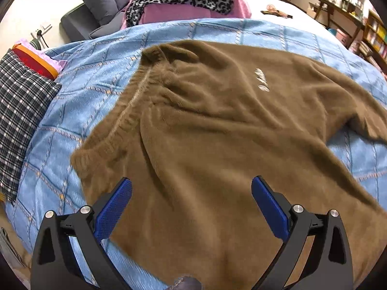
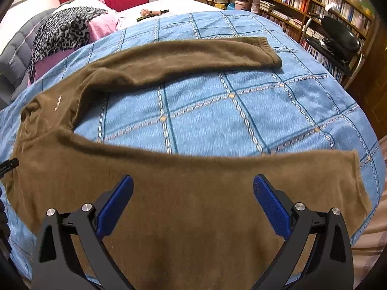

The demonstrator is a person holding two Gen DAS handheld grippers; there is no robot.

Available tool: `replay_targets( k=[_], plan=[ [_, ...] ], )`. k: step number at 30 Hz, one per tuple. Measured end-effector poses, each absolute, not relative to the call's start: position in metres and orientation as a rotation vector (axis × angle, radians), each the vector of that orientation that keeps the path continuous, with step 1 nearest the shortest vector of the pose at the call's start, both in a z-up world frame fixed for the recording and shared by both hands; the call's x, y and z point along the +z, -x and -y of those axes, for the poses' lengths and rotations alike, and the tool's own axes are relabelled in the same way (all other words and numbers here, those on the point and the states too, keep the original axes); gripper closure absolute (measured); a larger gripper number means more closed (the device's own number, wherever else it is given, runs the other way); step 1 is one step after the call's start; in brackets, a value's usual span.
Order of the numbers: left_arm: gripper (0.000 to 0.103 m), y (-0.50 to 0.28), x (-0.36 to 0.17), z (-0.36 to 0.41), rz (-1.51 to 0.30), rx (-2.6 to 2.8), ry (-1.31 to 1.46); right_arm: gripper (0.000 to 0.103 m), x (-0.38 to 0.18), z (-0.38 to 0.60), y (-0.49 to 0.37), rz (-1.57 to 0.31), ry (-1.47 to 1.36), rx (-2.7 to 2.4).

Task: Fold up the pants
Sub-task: 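Lower the left tool to the pants leg cuff and close on it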

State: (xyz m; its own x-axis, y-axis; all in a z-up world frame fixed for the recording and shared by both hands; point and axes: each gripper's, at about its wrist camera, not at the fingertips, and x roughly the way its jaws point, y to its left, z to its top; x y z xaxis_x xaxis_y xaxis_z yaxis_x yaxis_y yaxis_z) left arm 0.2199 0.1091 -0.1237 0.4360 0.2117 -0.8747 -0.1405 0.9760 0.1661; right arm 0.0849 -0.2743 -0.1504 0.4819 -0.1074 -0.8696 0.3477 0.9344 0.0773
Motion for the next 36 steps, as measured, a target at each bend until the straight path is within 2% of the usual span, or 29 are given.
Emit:
replay_targets(
  k=[13, 20, 27, 36],
  plan=[
    [0.005, -0.314, -0.116, -0.143, -1.059, 0.238, -0.044, 0.002, -0.151, 0.302, -0.148, -1.017, -0.259, -0.323],
    [0.005, -0.379, -0.115, -0.189, -0.998, 0.205, 0.044, 0.002, -0.153, 0.312, -0.174, -1.01, -0.24, -0.346],
    [0.005, -0.451, -0.138, -0.232, -0.983, 0.157, 0.055, 0.002, -0.164, 0.317, -0.193, -1.029, -0.255, -0.338],
    [0.005, -0.498, -0.174, -0.247, -1.028, 0.118, -0.064, 0.002, -0.178, 0.324, -0.215, -1.042, -0.293, -0.349]
  ],
)
